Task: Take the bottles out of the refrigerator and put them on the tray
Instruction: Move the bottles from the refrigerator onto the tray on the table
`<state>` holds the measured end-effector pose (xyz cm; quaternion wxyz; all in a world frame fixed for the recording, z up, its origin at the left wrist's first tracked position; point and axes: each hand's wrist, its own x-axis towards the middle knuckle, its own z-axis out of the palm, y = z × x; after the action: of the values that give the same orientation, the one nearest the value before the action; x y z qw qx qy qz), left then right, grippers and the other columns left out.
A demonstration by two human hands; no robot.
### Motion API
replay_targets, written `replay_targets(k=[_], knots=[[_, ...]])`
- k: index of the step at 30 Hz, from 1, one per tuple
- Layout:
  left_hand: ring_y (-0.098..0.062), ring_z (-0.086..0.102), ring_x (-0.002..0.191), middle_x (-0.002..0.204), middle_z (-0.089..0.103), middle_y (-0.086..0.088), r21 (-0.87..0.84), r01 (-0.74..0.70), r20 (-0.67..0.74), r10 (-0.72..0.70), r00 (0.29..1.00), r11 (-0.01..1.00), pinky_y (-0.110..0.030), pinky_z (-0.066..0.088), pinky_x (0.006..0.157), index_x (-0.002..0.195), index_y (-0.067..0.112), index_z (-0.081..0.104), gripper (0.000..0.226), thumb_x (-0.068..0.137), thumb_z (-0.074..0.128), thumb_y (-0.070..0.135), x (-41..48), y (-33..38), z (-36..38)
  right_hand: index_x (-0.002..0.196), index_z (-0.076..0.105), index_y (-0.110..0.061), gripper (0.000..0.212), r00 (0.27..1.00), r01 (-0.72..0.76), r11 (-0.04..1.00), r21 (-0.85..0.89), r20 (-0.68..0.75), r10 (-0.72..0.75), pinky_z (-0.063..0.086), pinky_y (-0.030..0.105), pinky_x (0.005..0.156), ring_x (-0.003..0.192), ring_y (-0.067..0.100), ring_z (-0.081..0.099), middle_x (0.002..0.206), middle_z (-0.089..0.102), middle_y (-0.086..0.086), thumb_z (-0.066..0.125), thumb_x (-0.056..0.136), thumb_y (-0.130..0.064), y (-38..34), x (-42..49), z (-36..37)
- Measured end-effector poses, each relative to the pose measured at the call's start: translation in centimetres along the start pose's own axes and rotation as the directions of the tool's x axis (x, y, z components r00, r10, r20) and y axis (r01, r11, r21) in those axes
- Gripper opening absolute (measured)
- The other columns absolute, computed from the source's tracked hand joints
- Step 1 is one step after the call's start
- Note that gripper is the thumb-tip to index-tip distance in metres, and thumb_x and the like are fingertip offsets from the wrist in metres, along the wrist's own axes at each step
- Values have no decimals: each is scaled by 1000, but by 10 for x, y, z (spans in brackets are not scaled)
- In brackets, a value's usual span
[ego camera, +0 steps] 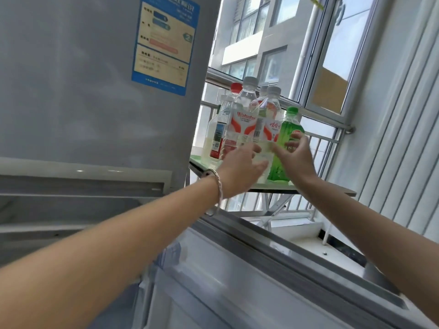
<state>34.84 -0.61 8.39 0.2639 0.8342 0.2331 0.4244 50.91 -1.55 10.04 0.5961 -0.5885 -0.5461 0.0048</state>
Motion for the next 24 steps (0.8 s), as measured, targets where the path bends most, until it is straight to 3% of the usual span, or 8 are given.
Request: replay_targets(k=[2, 4, 6, 9, 13, 18, 21, 24], knots=[[-16, 60, 82, 109, 65, -9, 10, 39, -28, -38, 999, 999, -17, 48, 61, 116, 5, 57, 25, 98, 47, 19, -12, -1, -22, 117, 46, -6, 33, 959, 230, 971, -70, -156, -239, 53, 21, 70, 83, 9, 58, 99, 56, 0, 63, 89, -13, -27, -18, 3], [-19, 61, 77, 93, 66, -5, 65, 103, -46, -100, 994, 993, -22, 49, 59, 101, 8, 61, 17, 97, 48, 19, -27, -7, -47, 102, 51, -10, 17, 921, 379, 920, -99, -52, -386, 52, 17, 72, 78, 6, 57, 88, 57, -6, 57, 88, -4, -54, -42, 21], [-25, 65, 73, 87, 71, -9, 171, 216, -61, -209, 976, 961, -31, 54, 61, 91, 4, 66, 21, 92, 50, 18, -44, -22, -72, 95, 57, -15, 15, 901, 429, 894, -133, 134, -412, 51, 25, 73, 76, 13, 60, 82, 62, -5, 56, 84, -5, -73, -66, 54], [-26, 64, 64, 75, 70, -11, 340, 373, 16, -402, 916, 863, -36, 58, 68, 69, 8, 64, 26, 89, 50, 18, -79, -55, -102, 95, 63, -14, 19, 854, 402, 891, -209, 436, -283, 49, 33, 73, 81, 22, 62, 87, 68, 3, 52, 80, -10, -81, -100, 121], [-19, 56, 47, 55, 60, -4, 517, 524, -5, -610, 792, 676, -26, 47, 49, 58, 11, 56, 32, 88, 49, 19, -132, -115, -131, 99, 63, -9, 22, 751, 317, 914, -251, 655, -81, 50, 35, 81, 98, 31, 63, 104, 69, 14, 51, 81, -8, -70, -142, 212], [-33, 65, 106, 114, 69, -20, 644, 597, -96, -723, 684, 479, -31, 48, 82, 108, 0, 68, 31, 90, 51, 19, -181, -191, -134, 113, 63, 3, 29, 552, 329, 835, -441, 807, 209, 45, 34, 75, 110, 36, 61, 119, 65, 22, 47, 96, -13, -31, -179, 311], [-33, 63, 109, 118, 67, -19, 625, 656, -173, -744, 645, 424, -31, 48, 79, 111, 3, 64, 31, 87, 52, 18, -196, -239, -128, 122, 59, 5, 33, 468, 318, 783, -534, 807, 360, 47, 36, 87, 117, 35, 58, 128, 61, 22, 47, 97, -12, 22, -188, 361], [-34, 62, 109, 121, 64, -17, 554, 716, -249, -737, 629, 424, -29, 45, 77, 115, 8, 58, 31, 88, 52, 23, -203, -275, -119, 126, 55, -3, 38, 477, 301, 706, -641, 742, 471, 47, 31, 87, 118, 33, 58, 131, 59, 17, 51, 94, -21, 74, -190, 394]])
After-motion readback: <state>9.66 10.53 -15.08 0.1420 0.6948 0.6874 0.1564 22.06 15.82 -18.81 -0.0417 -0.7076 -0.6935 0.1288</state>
